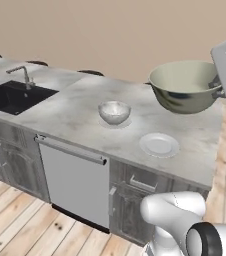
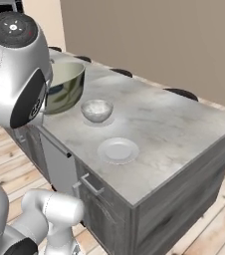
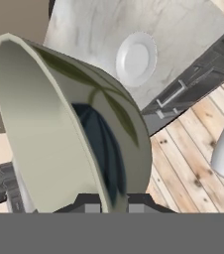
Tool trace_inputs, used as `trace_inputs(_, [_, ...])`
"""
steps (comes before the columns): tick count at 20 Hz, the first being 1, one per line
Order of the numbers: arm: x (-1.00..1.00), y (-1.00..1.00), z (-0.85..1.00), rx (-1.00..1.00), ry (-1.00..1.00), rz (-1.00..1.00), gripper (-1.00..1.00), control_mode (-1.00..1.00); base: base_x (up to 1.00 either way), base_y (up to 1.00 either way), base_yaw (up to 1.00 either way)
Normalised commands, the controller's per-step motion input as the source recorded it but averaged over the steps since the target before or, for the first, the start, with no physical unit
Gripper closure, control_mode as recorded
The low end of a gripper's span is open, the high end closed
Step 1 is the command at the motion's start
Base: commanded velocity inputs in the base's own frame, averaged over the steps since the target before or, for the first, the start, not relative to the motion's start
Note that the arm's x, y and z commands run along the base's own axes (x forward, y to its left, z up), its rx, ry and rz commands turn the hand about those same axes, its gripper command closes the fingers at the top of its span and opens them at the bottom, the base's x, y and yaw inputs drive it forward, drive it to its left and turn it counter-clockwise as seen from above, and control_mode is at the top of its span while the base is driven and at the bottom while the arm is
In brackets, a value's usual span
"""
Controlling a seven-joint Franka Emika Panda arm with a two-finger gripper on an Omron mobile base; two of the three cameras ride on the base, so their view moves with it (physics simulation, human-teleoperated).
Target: Move the bowls from the cabinet to the plates on the dining table.
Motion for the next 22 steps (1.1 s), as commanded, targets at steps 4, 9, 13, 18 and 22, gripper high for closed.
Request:
trace_inputs(4, [0.0,0.0,0.0,0.0,0.0,0.0,1.0,1.0,0.62,0.0,0.0])
trace_inputs(9, [0.0,0.0,0.0,0.0,0.0,0.0,1.0,1.0,0.61,0.0,0.0])
trace_inputs(13, [0.0,0.0,0.0,0.0,0.0,0.0,1.0,1.0,0.6,0.0,0.0])
trace_inputs(18, [0.0,0.0,0.0,0.0,0.0,0.0,1.0,1.0,0.51,0.0,-0.03])
trace_inputs(22, [0.0,0.0,0.0,0.0,0.0,0.0,1.0,1.0,0.19,0.01,-0.19])
